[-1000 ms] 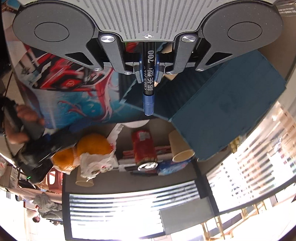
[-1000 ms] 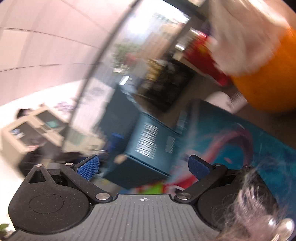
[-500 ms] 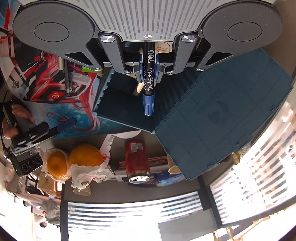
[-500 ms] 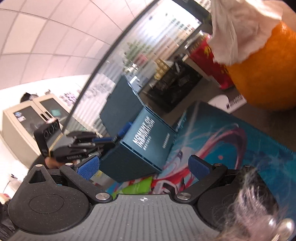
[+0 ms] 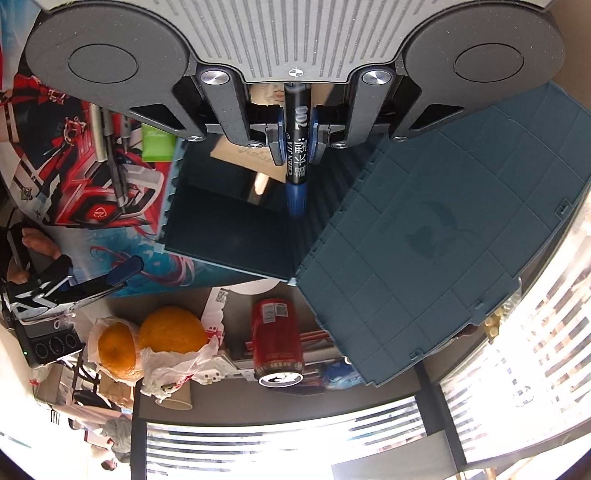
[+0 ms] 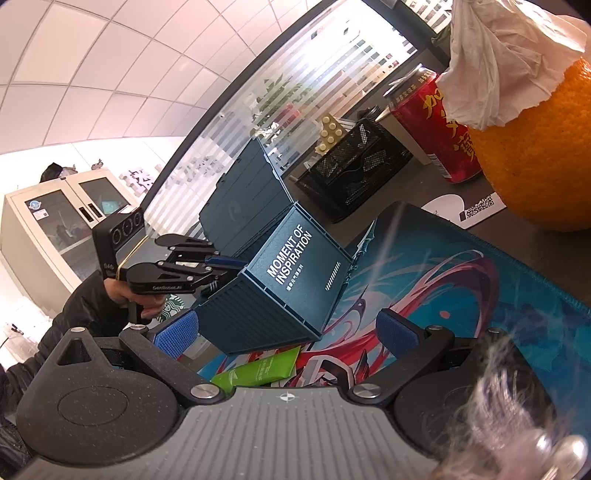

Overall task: Organize rigid objects
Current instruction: 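Carry the blue marker over the teal box and lower it inside, then open the left gripper to release the marker in the box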

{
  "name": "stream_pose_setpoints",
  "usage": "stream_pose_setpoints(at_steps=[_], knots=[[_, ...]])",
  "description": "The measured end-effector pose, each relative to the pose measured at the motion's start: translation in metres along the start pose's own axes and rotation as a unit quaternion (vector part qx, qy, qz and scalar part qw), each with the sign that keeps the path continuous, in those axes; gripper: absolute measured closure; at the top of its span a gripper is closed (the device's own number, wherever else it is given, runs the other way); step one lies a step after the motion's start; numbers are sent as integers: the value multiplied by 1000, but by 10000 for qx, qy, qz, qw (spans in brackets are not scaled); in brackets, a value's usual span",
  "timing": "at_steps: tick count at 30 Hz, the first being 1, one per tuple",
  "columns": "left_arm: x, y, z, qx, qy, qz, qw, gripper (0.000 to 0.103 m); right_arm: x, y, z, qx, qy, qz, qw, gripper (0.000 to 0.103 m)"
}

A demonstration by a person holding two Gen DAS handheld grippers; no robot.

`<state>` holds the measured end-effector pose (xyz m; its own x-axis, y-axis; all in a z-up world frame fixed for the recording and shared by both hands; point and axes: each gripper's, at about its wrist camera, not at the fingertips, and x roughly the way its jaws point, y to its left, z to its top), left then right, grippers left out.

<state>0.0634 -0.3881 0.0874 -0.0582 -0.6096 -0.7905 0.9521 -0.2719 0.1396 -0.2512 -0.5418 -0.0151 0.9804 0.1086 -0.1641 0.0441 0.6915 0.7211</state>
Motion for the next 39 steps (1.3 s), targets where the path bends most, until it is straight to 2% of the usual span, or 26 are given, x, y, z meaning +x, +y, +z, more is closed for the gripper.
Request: stream_pose_setpoints(at_steps=[4, 15, 20, 26, 31, 35, 39], knots=[[5, 10, 0, 14, 119, -92, 9999, 91, 0, 2, -1, -97, -10, -8, 10000, 0], [9, 22, -4, -82, 2, -148, 9999, 87, -1, 1, -1, -70, -48, 22, 10000, 0], [13, 26, -7, -113, 68, -79, 9999, 88, -3, 0, -1, -45, -72, 46, 10000, 0], [10, 16, -9, 117, 198, 91, 9997, 88, -4, 1, -1, -67, -111, 47, 9999, 0], [-15, 6, -1, 213, -34, 304, 9993, 86, -3, 3, -1, -139, -120, -21, 9998, 0], [-41, -7, 10, 181, -374, 443, 9982, 86, -2, 3, -2, -164, -116, -59, 9998, 0], [-62, -31, 13, 164, -648, 529, 9964, 77, -2, 3, -2, -145, -157, -100, 9997, 0]])
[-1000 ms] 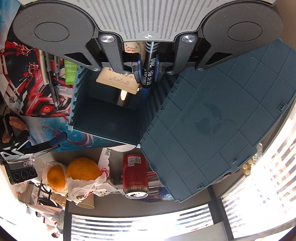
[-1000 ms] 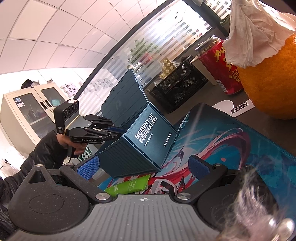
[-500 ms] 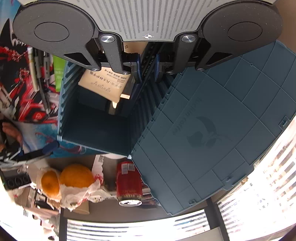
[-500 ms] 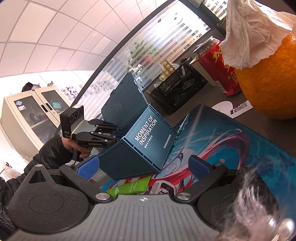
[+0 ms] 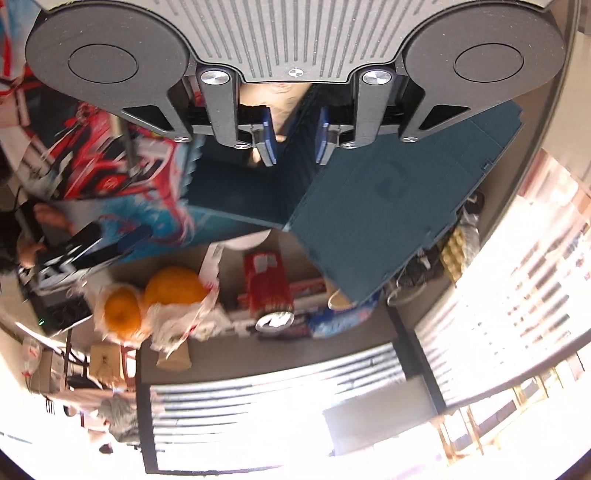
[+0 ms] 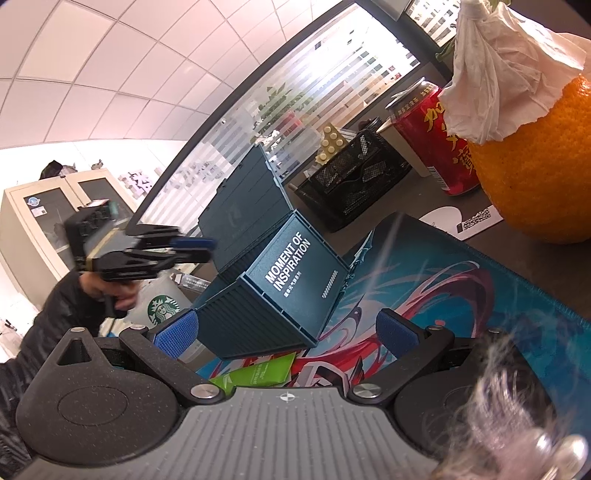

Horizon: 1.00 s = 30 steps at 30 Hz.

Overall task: Organize rigid objects
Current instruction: 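Open the left gripper to release the marker in the box, then withdraw the left tool from the box back to the pens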

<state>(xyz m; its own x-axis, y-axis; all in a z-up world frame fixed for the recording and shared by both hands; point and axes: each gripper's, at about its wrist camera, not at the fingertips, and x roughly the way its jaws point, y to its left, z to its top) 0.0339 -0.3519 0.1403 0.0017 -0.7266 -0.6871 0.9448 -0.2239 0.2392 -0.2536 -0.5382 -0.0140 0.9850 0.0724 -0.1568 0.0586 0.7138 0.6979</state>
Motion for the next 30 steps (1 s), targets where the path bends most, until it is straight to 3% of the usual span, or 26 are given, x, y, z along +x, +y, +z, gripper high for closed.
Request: stream_pose_setpoints(at_steps=[2, 4, 8, 10, 17, 22, 30], knots=[[-10, -15, 0, -3, -118, 22, 9999, 67, 0, 0, 0, -4, -5, -16, 10000, 0], [-20, -33, -3, -38, -272, 57, 9996, 39, 0, 0, 0, -5, -16, -37, 10000, 0], [-38, -68, -16, -275, -629, 40, 9976, 22, 0, -1, 0, 17, -55, -113, 9999, 0], [-45, -87, -23, -456, -811, 52, 9957, 6, 0, -1, 0, 30, -79, -147, 9999, 0], [-54, -150, -36, -939, -1140, 147, 9889, 0, -1, -2, 0, 62, -145, -263, 9995, 0], [-39, -182, -44, -1275, -1081, 303, 9855, 0, -2, -2, 0, 95, -214, -392, 9990, 0], [-11, -205, -61, -1465, -451, 791, 9850, 0, -5, -4, 0, 144, -352, -476, 9981, 0]])
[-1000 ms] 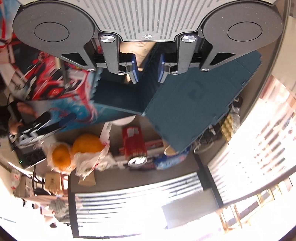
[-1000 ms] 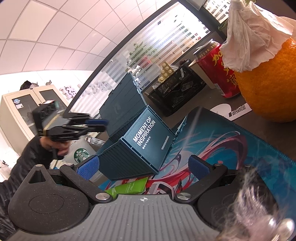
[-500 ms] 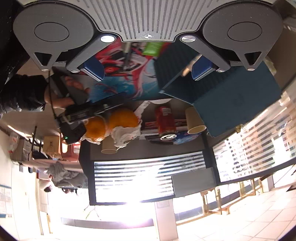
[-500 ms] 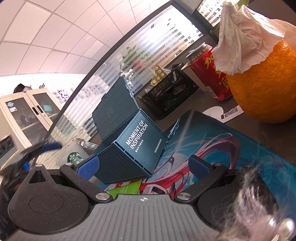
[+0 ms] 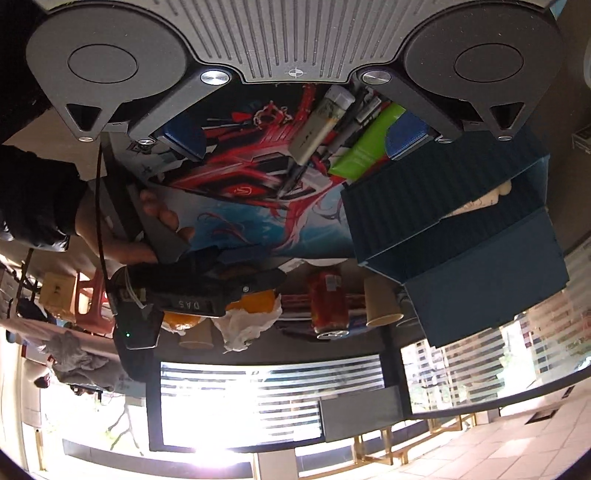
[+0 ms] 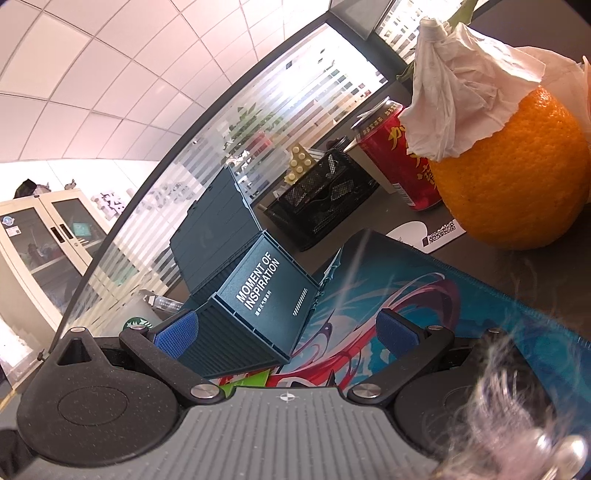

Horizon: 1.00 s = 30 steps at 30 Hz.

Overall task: Organize rigid objects
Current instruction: 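Withdraw the left tool from the box back to the pens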

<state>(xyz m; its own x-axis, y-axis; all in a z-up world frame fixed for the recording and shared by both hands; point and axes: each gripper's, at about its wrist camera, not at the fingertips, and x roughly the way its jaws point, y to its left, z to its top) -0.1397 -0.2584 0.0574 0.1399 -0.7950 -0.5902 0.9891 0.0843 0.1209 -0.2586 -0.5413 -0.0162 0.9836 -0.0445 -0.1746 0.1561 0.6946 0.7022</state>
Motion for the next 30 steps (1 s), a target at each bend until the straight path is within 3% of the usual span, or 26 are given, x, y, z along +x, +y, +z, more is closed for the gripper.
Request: stream_pose_setpoints(at_steps=[4, 13, 17, 24, 27, 30], knots=[[-6, 7, -3, -81, 90, -63, 9999, 0, -1, 0, 0, -4, -38, -4, 10000, 0], [12, 1, -18, 381, 302, -334, 9983, 0, -1, -1, -1, 4, -64, 21, 10000, 0], [32, 6, -19, 219, 413, -555, 9974, 0, -1, -1, -1, 6, -64, 24, 10000, 0], [64, 15, -18, -78, 506, -634, 9967, 0, -1, -1, -1, 7, -63, 30, 10000, 0], [64, 14, -20, -85, 586, -921, 9940, 0, -1, -1, -1, 7, -63, 32, 10000, 0], [53, 10, -21, -95, 604, -1452, 9875, 0, -1, -1, -1, 7, -58, 36, 10000, 0]])
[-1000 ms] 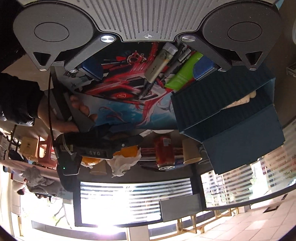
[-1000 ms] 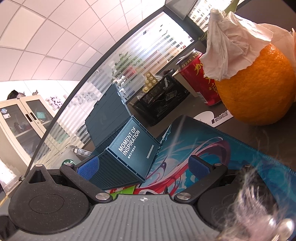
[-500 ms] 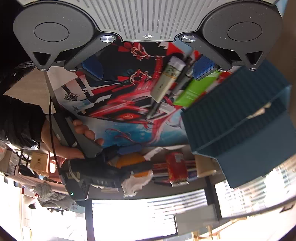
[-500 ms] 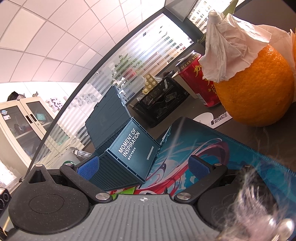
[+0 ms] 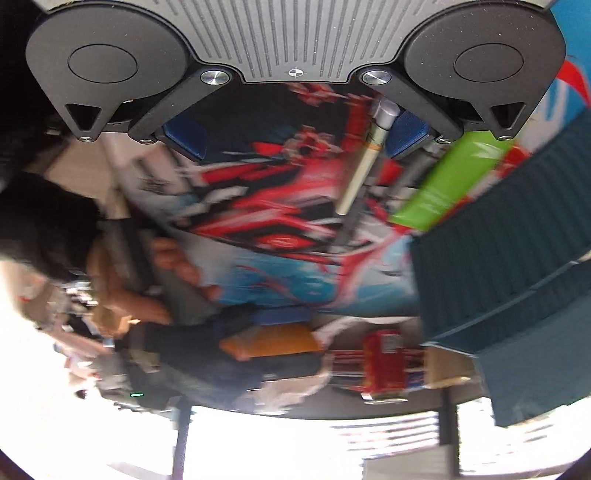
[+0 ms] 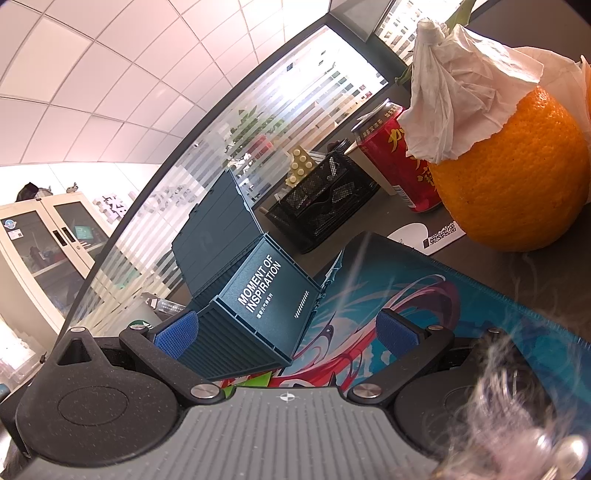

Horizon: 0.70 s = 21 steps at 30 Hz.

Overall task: Organize rigid objects
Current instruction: 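Withdraw the left tool from the box back to the pens, then grasp the beige QR-labelled stick with the left gripper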

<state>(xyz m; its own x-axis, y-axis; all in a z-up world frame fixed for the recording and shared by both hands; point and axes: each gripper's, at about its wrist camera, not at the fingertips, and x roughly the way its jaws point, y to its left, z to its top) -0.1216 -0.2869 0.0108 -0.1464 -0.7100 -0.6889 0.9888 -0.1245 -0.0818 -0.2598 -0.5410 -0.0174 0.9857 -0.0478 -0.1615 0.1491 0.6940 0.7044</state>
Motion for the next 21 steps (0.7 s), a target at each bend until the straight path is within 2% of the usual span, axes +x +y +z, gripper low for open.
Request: stream_pose_setpoints(at_steps=[2, 4, 10, 21], knots=[[-7, -6, 0, 79, -77, -198, 9997, 0, 0, 1, 0, -4, 19, 18, 10000, 0], [-10, -12, 2, 157, -113, -193, 9996, 0, 1, 1, -1, -5, 40, 27, 10000, 0], [3, -18, 7, 141, 81, 42, 9999, 0, 1, 2, -1, 0, 35, 21, 10000, 0], [20, -8, 6, 23, 288, 156, 9995, 0, 1, 2, 0, 9, 26, 19, 10000, 0]])
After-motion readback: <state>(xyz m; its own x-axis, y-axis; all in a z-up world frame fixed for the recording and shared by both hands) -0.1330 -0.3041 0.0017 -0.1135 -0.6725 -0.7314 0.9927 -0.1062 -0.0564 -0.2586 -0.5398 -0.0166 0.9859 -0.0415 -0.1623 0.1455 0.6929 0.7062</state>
